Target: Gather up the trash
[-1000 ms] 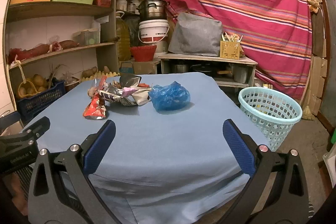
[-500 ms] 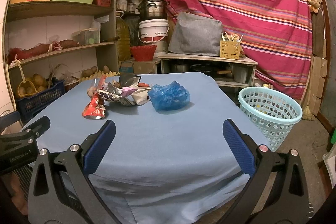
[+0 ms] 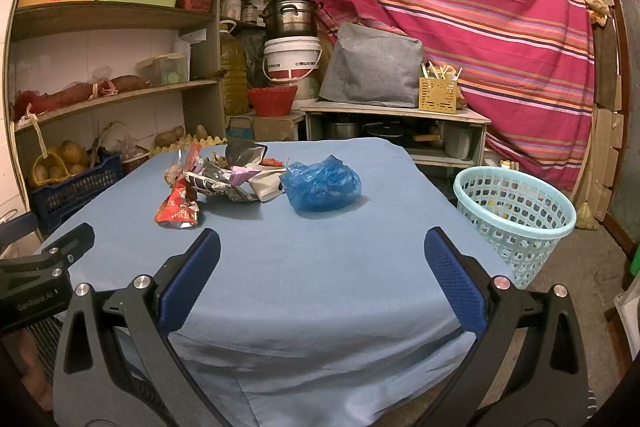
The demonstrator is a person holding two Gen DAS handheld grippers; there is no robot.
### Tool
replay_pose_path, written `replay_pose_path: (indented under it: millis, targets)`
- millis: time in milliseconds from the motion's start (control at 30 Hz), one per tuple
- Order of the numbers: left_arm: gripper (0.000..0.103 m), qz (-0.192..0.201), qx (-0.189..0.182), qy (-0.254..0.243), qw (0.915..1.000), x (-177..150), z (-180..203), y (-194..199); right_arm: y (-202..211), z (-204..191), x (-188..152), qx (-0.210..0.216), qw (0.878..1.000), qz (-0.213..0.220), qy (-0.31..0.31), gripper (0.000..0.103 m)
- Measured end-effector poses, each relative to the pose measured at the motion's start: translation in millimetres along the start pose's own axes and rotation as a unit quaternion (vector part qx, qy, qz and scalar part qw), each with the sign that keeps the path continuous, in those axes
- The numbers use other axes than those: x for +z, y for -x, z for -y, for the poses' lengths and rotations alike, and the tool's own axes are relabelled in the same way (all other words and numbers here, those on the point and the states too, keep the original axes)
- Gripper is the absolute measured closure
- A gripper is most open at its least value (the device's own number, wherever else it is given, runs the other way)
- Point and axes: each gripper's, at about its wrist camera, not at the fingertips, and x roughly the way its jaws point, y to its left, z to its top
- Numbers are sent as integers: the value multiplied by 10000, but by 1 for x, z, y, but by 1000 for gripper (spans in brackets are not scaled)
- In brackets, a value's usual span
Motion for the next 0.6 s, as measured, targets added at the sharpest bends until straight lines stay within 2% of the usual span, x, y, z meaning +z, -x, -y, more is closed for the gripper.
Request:
replay_pose_path:
  millis: [600]
  targets:
    - [4,-13,14,-5,10000,-1,2,0,-5,2,-2,-23,10000,-39,12,4]
